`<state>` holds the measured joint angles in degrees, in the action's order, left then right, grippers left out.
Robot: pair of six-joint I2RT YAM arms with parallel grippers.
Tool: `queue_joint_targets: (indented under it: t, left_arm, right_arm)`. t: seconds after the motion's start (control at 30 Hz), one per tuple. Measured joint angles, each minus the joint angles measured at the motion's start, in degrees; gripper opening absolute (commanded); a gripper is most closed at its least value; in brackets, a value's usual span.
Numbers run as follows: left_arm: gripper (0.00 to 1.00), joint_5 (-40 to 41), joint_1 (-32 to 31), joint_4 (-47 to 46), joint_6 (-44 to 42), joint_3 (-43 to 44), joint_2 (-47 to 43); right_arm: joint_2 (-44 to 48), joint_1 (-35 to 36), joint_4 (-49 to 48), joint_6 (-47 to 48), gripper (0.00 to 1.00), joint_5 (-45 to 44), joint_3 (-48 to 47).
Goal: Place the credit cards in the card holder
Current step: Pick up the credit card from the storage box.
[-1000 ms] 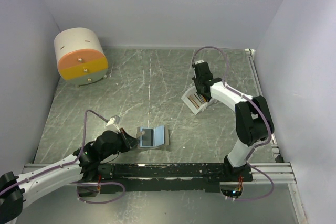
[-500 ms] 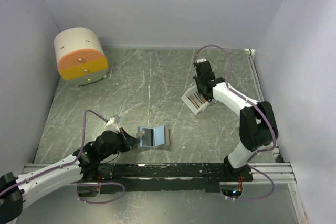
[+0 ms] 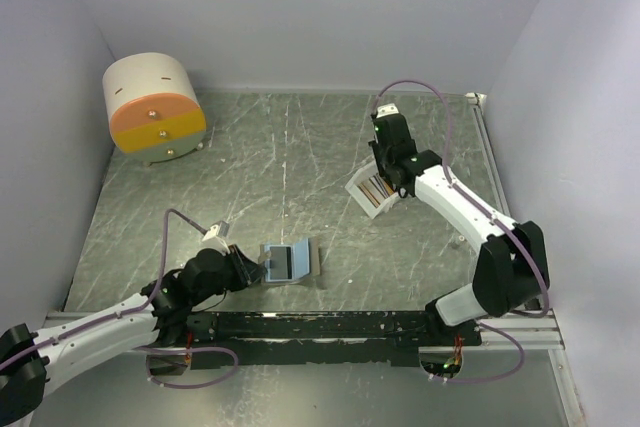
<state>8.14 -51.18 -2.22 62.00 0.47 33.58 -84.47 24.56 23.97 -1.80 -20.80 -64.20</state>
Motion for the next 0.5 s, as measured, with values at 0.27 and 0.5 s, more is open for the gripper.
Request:
queue_joint_targets:
  t: [0.27, 0.5]
  left_arm:
    - [0.49, 0.8, 0.0, 3.6, 0.5, 2.5, -1.1]
    - [0.6, 3.3, 0.0, 9.4, 0.7, 8.4, -2.3]
  right_arm:
    - [7.5, 5.8, 2.4, -3.1, 0.0, 2.7, -0.3]
    - [16.5, 10.0, 0.9, -7.4, 0.0, 8.6, 1.4]
